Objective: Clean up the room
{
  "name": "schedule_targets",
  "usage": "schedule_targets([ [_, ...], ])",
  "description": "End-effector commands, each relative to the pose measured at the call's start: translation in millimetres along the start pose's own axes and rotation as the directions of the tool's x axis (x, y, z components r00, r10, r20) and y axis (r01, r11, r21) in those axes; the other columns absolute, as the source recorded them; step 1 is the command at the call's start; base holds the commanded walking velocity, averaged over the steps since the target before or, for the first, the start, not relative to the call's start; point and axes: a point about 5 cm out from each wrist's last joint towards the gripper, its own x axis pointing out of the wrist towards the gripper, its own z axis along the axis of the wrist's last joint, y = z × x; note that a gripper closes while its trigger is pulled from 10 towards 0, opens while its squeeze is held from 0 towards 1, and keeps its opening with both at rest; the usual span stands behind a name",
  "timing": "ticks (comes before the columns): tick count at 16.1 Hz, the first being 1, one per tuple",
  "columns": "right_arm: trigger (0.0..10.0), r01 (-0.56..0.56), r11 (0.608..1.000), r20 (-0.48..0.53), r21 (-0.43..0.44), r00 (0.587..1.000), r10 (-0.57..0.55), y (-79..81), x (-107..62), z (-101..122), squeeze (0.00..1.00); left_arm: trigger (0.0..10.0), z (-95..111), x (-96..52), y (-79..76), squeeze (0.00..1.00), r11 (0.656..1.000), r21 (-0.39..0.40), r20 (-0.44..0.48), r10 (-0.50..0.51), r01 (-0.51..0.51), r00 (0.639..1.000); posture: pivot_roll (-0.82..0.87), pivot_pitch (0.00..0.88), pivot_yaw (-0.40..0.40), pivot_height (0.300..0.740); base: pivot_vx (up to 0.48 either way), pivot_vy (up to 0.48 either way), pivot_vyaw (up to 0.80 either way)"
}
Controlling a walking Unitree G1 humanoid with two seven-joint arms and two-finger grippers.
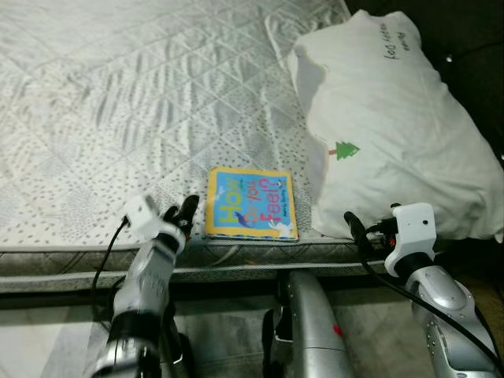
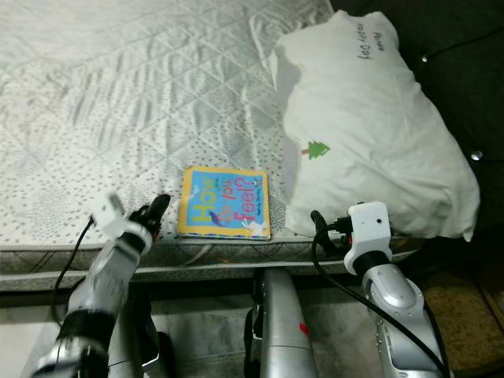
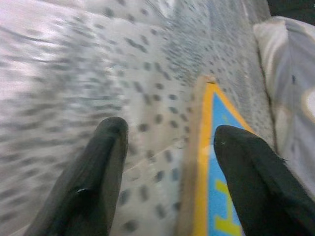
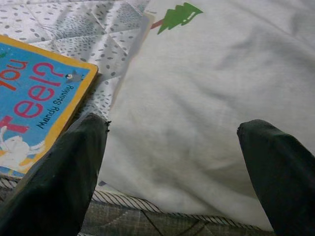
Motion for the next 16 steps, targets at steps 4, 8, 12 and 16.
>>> schedule_targets([
  [4, 10.0, -0.002, 1.0, 0.002, 0.024, 1.0, 0.002, 8.4, 3.1, -2.5, 0.0, 10.0, 1.2, -42.6, -13.0, 1.0, 0.988, 0.154, 0.025, 0.0, -0.004, 1.0, -0.05, 0.228, -0.064, 0.553, 0.0, 0.0, 0.0],
  [8, 10.0, -0.021, 0.999, 0.028, 0.043, 0.999, 0.019, 20.6, 10.1, 5.4, 0.0, 10.0, -3.3, -42.0, -65.0, 1.0, 0.919, 0.306, -0.059, -0.242, 0.248, 0.968, -0.02, 0.227, -0.065, 0.553, 0.0, 0.0, 0.0],
  [12, 10.0, -0.028, 0.998, 0.058, 0.059, 0.998, 0.024, 29.8, 14.8, 13.1, 0.0, 10.0, -35.5, -32.0, -89.3, 1.0, 0.853, 0.335, -0.308, -0.302, 0.4, 0.902, -0.02, 0.229, -0.057, 0.553, 0.0, 0.0, 0.0],
  [16, 10.0, -0.036, 0.998, 0.072, 0.06, 0.997, 0.032, 34.9, 13.5, 17.8, 0.0, 10.0, -56.8, -26.6, -91.6, 1.0, 0.885, 0.255, -0.398, -0.272, 0.39, 0.876, -0.04, 0.234, -0.051, 0.553, 0.0, 0.0, 0.0],
])
